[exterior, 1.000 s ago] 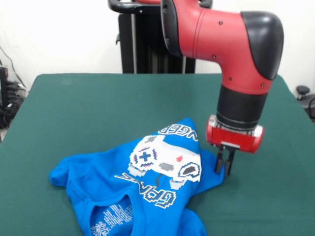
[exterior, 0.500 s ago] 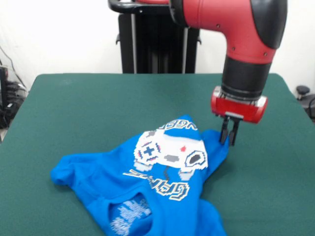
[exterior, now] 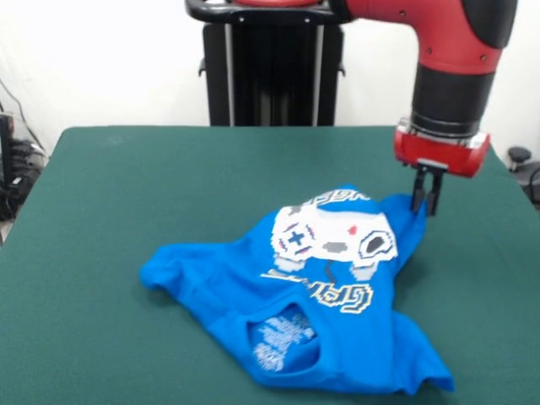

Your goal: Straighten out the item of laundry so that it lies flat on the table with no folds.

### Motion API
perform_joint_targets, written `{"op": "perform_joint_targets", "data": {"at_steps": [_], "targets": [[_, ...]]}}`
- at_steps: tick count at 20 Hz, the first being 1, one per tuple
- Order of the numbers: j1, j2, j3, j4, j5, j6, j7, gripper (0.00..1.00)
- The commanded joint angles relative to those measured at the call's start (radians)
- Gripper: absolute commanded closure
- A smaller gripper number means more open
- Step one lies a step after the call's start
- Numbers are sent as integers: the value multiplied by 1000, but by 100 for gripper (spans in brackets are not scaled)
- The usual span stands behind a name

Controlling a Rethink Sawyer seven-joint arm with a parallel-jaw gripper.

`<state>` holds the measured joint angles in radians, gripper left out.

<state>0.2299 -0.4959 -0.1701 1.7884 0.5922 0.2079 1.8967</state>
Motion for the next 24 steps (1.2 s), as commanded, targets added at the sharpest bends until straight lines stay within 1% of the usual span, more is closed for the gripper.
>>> {"op": "perform_joint_targets", "data": {"at_steps": [1,4,6,7,8,10,12,14,16,21,24], "targets": [[38,-38,194,137,102,90,317,100],[78,-61,138,110,95,169,352,100],[97,-76,96,89,74,219,361,100],[113,-82,56,67,51,259,367,100],[149,-80,-17,27,17,303,378,100],[157,-95,-119,-46,-56,392,340,100],[125,-107,-161,-96,-107,441,276,100],[95,-97,-214,-165,-167,477,212,100],[76,-93,-238,-202,-210,485,181,100],[26,-114,-236,-245,-296,497,146,100],[-19,-135,-205,-247,-320,484,114,100]]}}
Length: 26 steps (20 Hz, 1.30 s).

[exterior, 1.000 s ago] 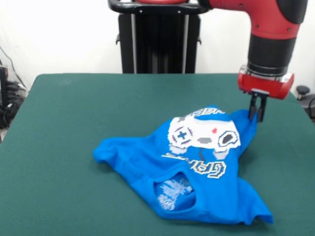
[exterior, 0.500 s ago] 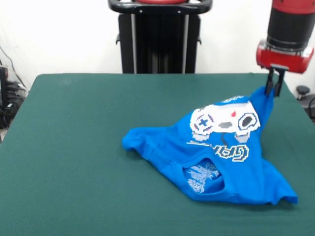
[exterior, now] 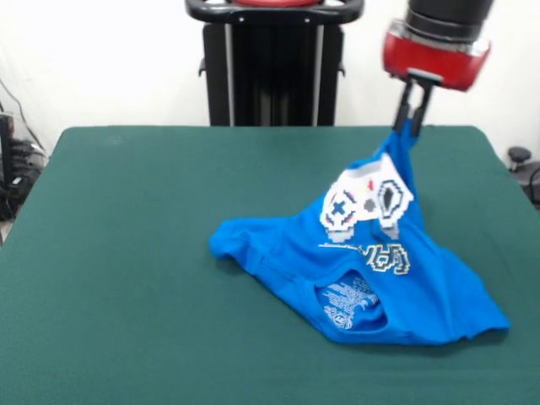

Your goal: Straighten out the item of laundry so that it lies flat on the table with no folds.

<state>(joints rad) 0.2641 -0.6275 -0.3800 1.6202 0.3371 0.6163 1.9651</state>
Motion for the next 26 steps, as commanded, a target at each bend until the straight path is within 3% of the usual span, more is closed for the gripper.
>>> {"op": "perform_joint_targets", "data": {"at_steps": [1,6,14,20,26], "targets": [[-69,-8,22,-76,-68,69,45,100],[-105,-52,95,-27,-56,79,69,100],[-67,-155,144,84,29,190,172,100],[-44,-198,167,154,86,183,194,100],[-42,-212,220,251,167,91,174,100]]}}
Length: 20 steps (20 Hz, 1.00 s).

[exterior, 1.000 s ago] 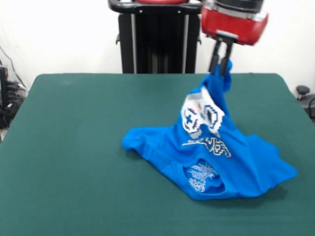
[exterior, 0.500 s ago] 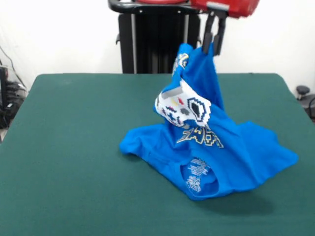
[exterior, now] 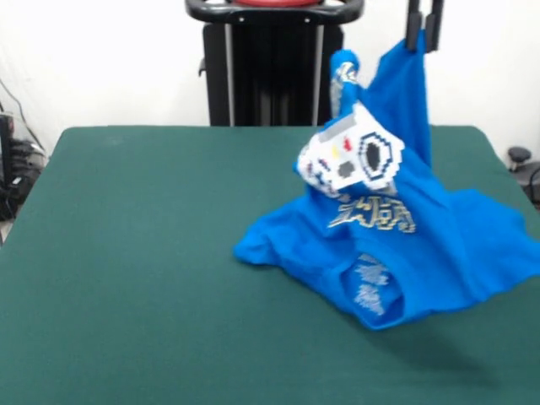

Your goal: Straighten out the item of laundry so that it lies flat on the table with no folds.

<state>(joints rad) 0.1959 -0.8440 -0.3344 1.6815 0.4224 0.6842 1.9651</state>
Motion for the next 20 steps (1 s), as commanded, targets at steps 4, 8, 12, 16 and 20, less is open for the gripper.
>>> {"op": "perform_joint_targets", "data": {"at_steps": [4,8,12,16,20], "targets": [[15,12,233,282,140,-111,131,100],[12,-12,283,348,193,-168,107,100],[1,-32,225,265,100,-2,86,100],[-34,-15,181,194,15,47,65,100],[-122,-15,185,156,-35,88,-12,100]]}}
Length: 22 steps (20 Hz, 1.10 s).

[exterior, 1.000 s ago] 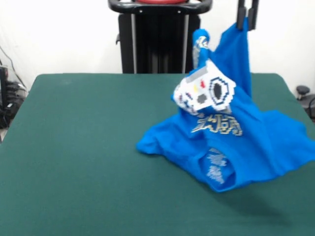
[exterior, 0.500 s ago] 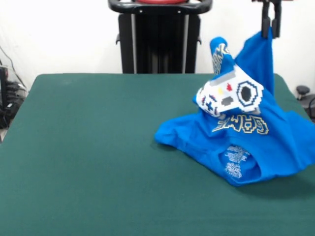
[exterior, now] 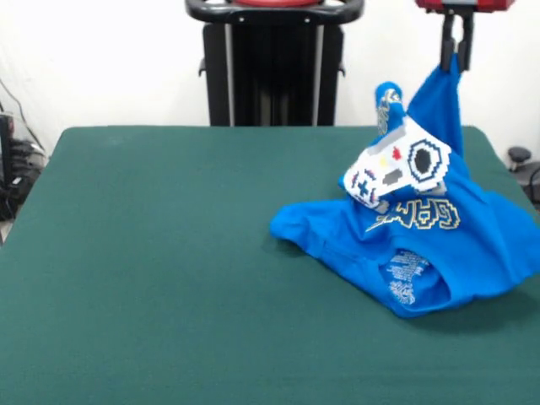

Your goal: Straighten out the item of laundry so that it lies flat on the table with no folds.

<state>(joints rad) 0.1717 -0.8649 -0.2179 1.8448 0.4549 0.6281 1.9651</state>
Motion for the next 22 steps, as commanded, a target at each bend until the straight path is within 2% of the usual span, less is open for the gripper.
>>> {"op": "perform_joint_targets", "data": {"at_steps": [1,5,9,17,22], "targets": [[-116,3,77,-5,-71,149,-23,100],[-139,-29,124,63,-55,117,-13,100],[-158,-87,153,95,-49,143,-29,100],[-191,-118,221,153,8,132,-29,100],[-175,-122,243,192,36,89,11,100]]}}
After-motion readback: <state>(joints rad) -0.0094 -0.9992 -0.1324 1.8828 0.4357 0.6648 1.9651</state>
